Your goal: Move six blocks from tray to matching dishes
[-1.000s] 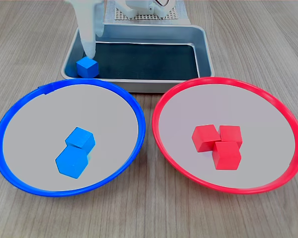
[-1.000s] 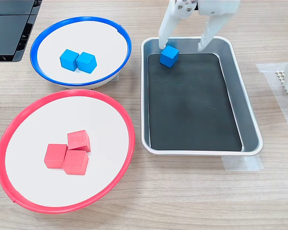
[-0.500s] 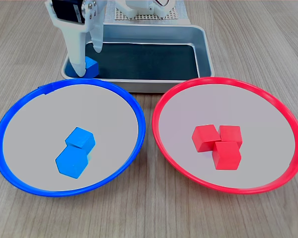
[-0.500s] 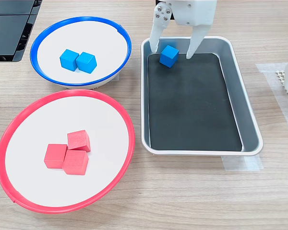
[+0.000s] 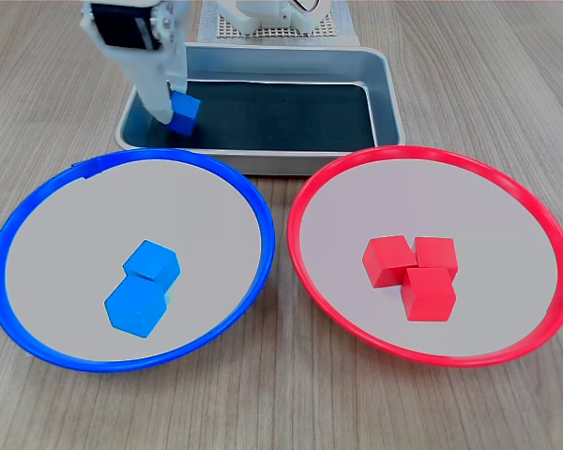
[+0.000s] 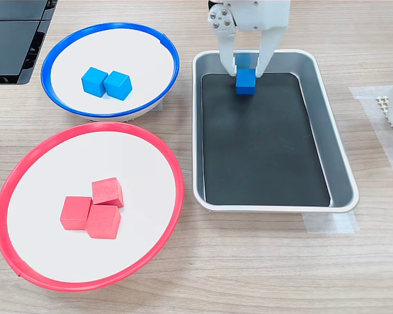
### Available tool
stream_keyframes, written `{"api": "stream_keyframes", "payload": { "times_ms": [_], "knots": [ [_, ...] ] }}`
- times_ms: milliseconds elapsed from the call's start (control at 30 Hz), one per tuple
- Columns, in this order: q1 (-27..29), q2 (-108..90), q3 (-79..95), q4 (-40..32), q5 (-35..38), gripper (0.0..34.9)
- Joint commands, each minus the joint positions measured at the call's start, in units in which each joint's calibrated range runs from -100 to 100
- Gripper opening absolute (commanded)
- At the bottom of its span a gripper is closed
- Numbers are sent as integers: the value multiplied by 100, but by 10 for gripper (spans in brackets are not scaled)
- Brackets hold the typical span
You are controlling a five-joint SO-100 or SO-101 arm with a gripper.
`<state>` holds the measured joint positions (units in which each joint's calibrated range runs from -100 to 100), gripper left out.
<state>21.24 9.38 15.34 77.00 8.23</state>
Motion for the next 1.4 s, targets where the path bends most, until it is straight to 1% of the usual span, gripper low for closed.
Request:
{"api": "stream_keyframes", "payload": {
  "times_ms": [0, 100, 167, 233, 333, 433, 533, 567, 600, 633, 667, 700, 733, 767, 800, 833, 867, 933, 967, 1000, 1067, 1100, 1167, 1200, 1233, 1267, 1367],
  "knots": [
    [-566, -362, -692, 814, 493, 0],
    [-1084, -379, -1711, 1483, 747, 0],
    [-1291, -174, -2676, 1541, 713, 0],
    [-1376, 295, -3714, 1252, 479, 0],
    [-1394, 1182, -4879, 575, 200, 0],
    [-1338, 1838, -5252, -85, 230, 0],
    [-1263, 2214, -5107, -655, 454, 3],
    [-1253, 2299, -4997, -787, 576, 18],
    [-1244, 2333, -4843, -919, 689, 83],
    [-1244, 2342, -4679, -1043, 796, 158],
    [-1234, 2342, -4542, -1125, 908, 209],
    [-1216, 2333, -4415, -1200, 991, 241],
    [-1206, 2307, -4351, -1233, 1045, 249],
    [-1187, 2180, -4224, -1299, 1104, 245],
    [-1169, 1932, -3987, -1422, 1133, 218],
    [-1150, 1625, -3659, -1588, 1138, 162],
    [-1131, 1284, -3304, -1794, 1089, 117],
    [-1159, 218, -1966, -2710, 869, 11],
    [-1234, -499, -1019, -3379, 689, 3],
    [-1357, -1411, 210, -4179, 440, 2],
    [-1564, -2537, 1639, -4931, 127, 1],
    [-1724, -3381, 2540, -5170, -127, 1],
    [-1978, -4541, 3678, -5335, -405, 1],
    [-2270, -6068, 4998, -5335, -713, 1],
    [-2392, -6887, 5672, -5236, -806, 1],
    [-2458, -7688, 6282, -5005, -869, 1],
    [-2486, -9130, 7274, -4254, -840, 1]
  ]
}}
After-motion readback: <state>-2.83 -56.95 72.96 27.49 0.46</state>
